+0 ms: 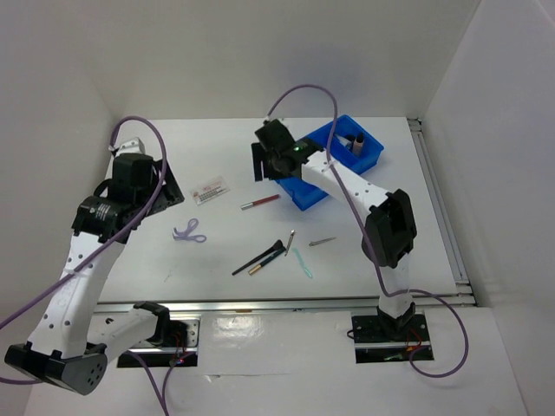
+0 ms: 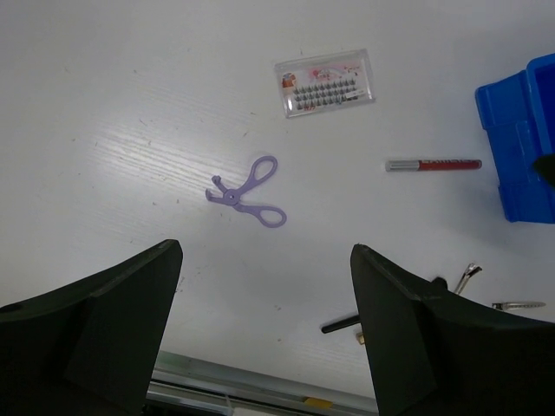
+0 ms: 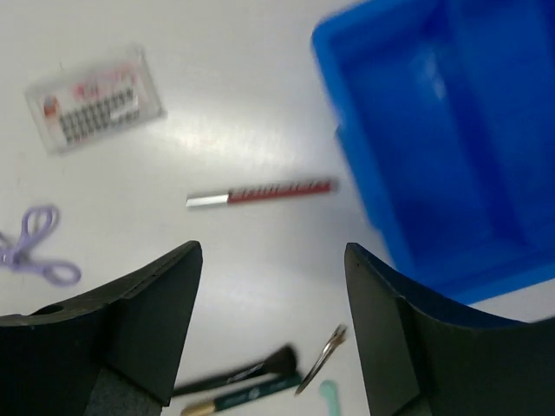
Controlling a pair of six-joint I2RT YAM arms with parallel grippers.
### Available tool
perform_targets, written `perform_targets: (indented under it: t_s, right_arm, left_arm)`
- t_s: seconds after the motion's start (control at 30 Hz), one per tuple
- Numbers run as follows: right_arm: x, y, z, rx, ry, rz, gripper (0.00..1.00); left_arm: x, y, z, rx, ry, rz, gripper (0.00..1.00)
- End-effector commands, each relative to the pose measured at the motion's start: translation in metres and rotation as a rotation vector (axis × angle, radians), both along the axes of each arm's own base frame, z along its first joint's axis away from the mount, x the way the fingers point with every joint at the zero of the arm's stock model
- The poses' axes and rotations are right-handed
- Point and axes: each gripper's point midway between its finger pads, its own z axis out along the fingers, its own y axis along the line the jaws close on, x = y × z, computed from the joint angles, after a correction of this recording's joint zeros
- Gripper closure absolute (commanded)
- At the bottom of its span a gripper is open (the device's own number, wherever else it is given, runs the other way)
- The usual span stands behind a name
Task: Organize the makeup
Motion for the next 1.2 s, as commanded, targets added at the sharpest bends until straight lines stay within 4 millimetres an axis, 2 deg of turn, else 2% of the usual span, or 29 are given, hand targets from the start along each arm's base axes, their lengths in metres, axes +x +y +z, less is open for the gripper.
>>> perform_targets:
  t_s: [0.0, 0.07, 0.1, 0.17, 0.2, 0.23, 0.27, 0.3, 0.33, 0.37, 0.6, 0.83, 0.87, 1.03, 1.1, 1.13, 1.17]
  right_arm:
    - [-0.05, 0.011, -0.02, 0.084, 0.169, -0.042, 0.24]
    - [-0.062, 0.03, -0.027, 0.186, 0.237, -0.065, 0.23]
    - [-0.063, 0.031, -0.031, 0.214, 0.256, -0.105, 0.23]
    - [-0.071, 0.048, -0.039, 0.29, 0.258, -0.118, 0.23]
    - [-0.077, 0.061, -0.042, 0.333, 0.261, -0.137, 0.23]
    - [-0.073, 0.068, -0.047, 0.355, 0.245, -0.157, 0.22]
    - [-0.066, 0.063, -0.056, 0.339, 0.227, -0.22, 0.22]
    - [-0.066, 0.067, -0.062, 0.343, 0.243, -0.259, 0.22]
    - [-0.063, 0.071, -0.06, 0.343, 0.254, -0.273, 0.22]
    - [-0.058, 0.07, -0.08, 0.301, 0.266, -0.305, 0.22]
    - [-0.036, 0.087, -0.116, 0.258, 0.278, -0.334, 0.22]
    - [-0.017, 0.085, -0.14, 0.192, 0.283, -0.363, 0.22]
    - [-0.012, 0.079, -0.142, 0.173, 0.277, -0.373, 0.22]
    - [-0.012, 0.074, -0.164, 0.116, 0.296, -0.392, 0.22]
    - [-0.009, 0.072, -0.164, 0.099, 0.286, -0.403, 0.22]
    - [-0.008, 0.068, -0.171, 0.076, 0.282, -0.414, 0.22]
    - [-0.006, 0.068, -0.167, 0.073, 0.274, -0.418, 0.23]
  left_arm:
    - [-0.001, -0.002, 0.011, -0.007, -0.059, -0.038, 0.07]
    - [-0.002, -0.004, 0.012, -0.016, -0.073, -0.045, 0.07]
    - [-0.002, -0.004, 0.012, -0.016, -0.073, -0.045, 0.07]
    - [-0.003, -0.004, 0.014, -0.019, -0.088, -0.045, 0.07]
    - [-0.003, -0.005, 0.014, -0.024, -0.087, -0.052, 0.07]
    - [-0.003, -0.005, 0.019, -0.027, -0.1, -0.053, 0.07]
    - [-0.003, -0.005, 0.019, -0.027, -0.101, -0.053, 0.07]
    - [-0.001, -0.006, 0.021, -0.027, -0.101, -0.053, 0.07]
    - [-0.002, -0.005, 0.022, -0.027, -0.099, -0.053, 0.07]
    - [0.0, -0.005, 0.02, -0.016, -0.087, -0.059, 0.07]
    - [-0.005, -0.006, 0.029, -0.008, -0.115, -0.085, 0.06]
    - [-0.005, -0.007, 0.021, -0.001, -0.095, -0.099, 0.06]
    - [-0.005, -0.006, 0.021, 0.006, -0.094, -0.104, 0.06]
    - [-0.001, -0.007, 0.018, 0.016, -0.082, -0.111, 0.05]
    - [-0.001, -0.009, 0.014, 0.012, -0.072, -0.118, 0.05]
    - [0.001, -0.009, 0.016, 0.019, -0.081, -0.124, 0.05]
    - [0.001, -0.009, 0.016, 0.019, -0.082, -0.124, 0.05]
